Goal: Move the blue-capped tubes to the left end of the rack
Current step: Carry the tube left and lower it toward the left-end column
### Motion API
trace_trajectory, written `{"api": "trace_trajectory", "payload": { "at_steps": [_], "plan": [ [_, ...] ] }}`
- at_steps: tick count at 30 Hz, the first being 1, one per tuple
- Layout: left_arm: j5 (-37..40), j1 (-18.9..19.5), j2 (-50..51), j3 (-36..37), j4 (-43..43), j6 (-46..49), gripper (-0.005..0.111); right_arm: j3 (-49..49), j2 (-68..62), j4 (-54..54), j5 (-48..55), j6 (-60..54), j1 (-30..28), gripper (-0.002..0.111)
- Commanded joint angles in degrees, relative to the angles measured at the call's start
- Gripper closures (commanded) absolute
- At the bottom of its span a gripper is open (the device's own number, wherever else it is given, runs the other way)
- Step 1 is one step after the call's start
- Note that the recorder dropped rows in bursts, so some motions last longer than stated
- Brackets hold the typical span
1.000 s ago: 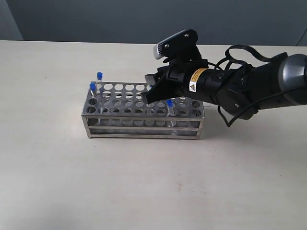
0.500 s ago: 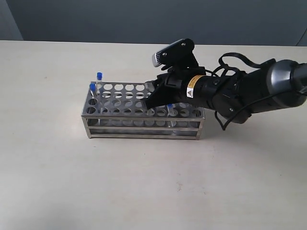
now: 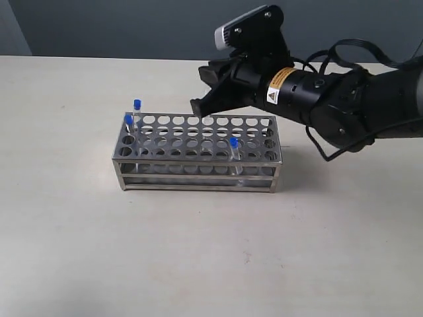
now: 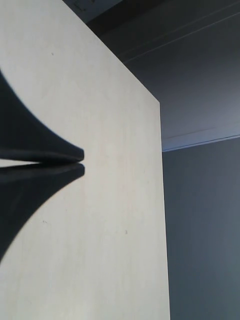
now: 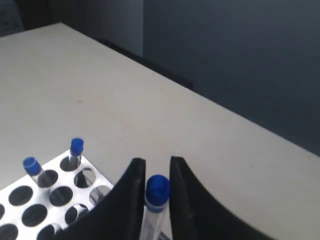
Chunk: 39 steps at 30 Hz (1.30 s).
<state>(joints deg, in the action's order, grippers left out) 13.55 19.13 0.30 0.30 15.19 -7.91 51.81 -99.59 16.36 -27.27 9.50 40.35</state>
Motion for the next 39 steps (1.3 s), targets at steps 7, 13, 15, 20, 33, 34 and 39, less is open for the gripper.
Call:
{"api": "trace_trajectory", "payload": {
  "at_steps": [7, 13, 15, 20, 33, 34, 39],
  "plan": [
    [-0.21, -0.38, -0.3, -0.3, 0.0, -0.27, 0.106, 5.21, 0.94, 2.23, -2.02, 1.96, 5.04, 0.108],
    [-0.21, -0.38, -0.3, -0.3, 0.0, -0.27, 0.106, 10.64, -4.38, 6.11, -0.62, 4.13, 11.05, 0.108],
    [-0.21, -0.38, -0.3, -0.3, 0.0, -0.27, 0.106, 12.21, -6.26, 6.11, 1.09, 4.13, 12.36, 0.108],
    [-0.21, -0.38, -0.3, -0.3, 0.0, -0.27, 0.106, 14.06, -8.96, 6.26, 2.15, 4.13, 13.43, 0.108],
    [-0.09, -0.38, -0.3, -0.3, 0.0, -0.27, 0.106, 14.32, -11.64, 6.48, 2.25, 4.01, 13.43, 0.108],
    [-0.09, -0.38, -0.3, -0.3, 0.0, -0.27, 0.106, 14.32, -11.92, 6.75, 2.25, 4.01, 13.43, 0.108],
    [-0.09, -0.38, -0.3, -0.3, 0.0, -0.27, 0.106, 14.32, -12.14, 7.94, 2.25, 2.38, 13.43, 0.108]
  ]
}}
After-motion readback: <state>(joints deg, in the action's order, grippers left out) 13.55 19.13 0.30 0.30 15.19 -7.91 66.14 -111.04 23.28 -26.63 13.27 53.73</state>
